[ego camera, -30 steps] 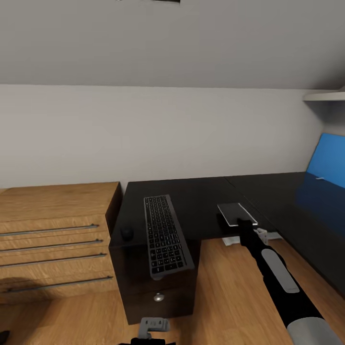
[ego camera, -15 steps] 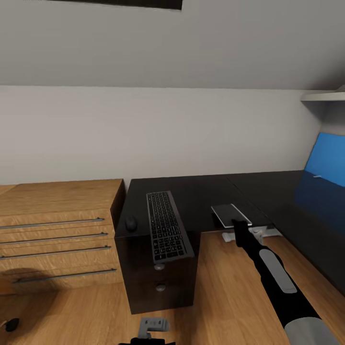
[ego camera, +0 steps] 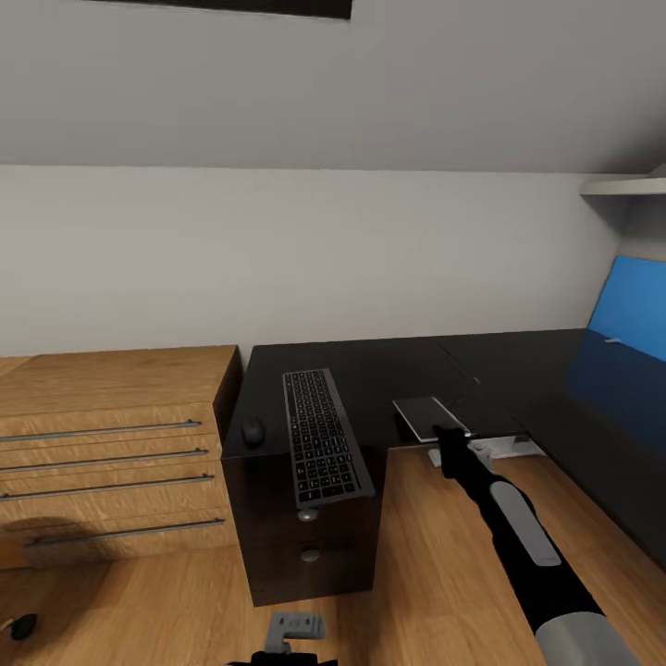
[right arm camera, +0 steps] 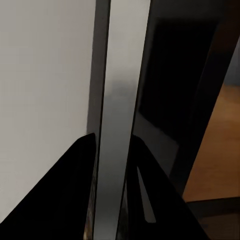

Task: In the bedroom, organize the workspace by keeping the computer under the desk, ensuring the monitor is on the desk, placing the keyboard on the desk next to the monitor, placing the mouse on the desk next to the keyboard, moving the folder from the swivel chair onto the desk next to the mouse, stacking the notebook on top of the folder with the pen on top of the notebook, and positioning the swivel chair next to the desk.

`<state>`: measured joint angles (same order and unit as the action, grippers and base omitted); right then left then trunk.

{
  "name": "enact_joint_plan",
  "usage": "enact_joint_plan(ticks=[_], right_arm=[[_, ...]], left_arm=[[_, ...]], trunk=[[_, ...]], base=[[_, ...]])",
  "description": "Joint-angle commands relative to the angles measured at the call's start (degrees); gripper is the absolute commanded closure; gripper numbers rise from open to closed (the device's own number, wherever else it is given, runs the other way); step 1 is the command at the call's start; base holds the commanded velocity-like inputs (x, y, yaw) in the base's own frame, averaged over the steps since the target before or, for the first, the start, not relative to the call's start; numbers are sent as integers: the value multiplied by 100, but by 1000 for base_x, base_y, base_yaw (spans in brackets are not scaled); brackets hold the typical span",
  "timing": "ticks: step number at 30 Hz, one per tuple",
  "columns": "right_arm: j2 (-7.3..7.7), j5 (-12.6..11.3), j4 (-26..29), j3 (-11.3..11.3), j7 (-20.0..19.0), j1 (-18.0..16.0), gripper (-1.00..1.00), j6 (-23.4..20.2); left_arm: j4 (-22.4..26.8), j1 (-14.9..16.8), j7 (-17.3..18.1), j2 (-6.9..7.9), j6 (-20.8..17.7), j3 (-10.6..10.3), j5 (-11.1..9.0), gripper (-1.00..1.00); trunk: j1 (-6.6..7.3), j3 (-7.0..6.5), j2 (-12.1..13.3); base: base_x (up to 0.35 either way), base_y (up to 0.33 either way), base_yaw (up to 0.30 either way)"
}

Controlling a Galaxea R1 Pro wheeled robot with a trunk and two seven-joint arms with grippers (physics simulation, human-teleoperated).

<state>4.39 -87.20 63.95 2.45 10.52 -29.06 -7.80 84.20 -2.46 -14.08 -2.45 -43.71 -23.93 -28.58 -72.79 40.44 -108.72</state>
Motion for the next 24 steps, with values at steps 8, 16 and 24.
enact_joint_plan(ticks=[8, 16, 24], right_arm=[[-78, -608, 4, 1, 29, -3, 100, -199], [-83, -811, 0, -8, 21, -3, 100, -219], [-75, -834, -63, -16, 20, -1, 100, -211]], left_arm=[[8, 0, -51, -1, -15, 0, -60, -100], [8, 0, -51, -1, -15, -5, -60, -100], [8, 0, -44, -1, -15, -2, -60, -100]], trunk=[[0, 5, -3], [0, 5, -3], [0, 5, -3]], base=[[0, 0, 0], [0, 0, 0], [0, 94, 0]])
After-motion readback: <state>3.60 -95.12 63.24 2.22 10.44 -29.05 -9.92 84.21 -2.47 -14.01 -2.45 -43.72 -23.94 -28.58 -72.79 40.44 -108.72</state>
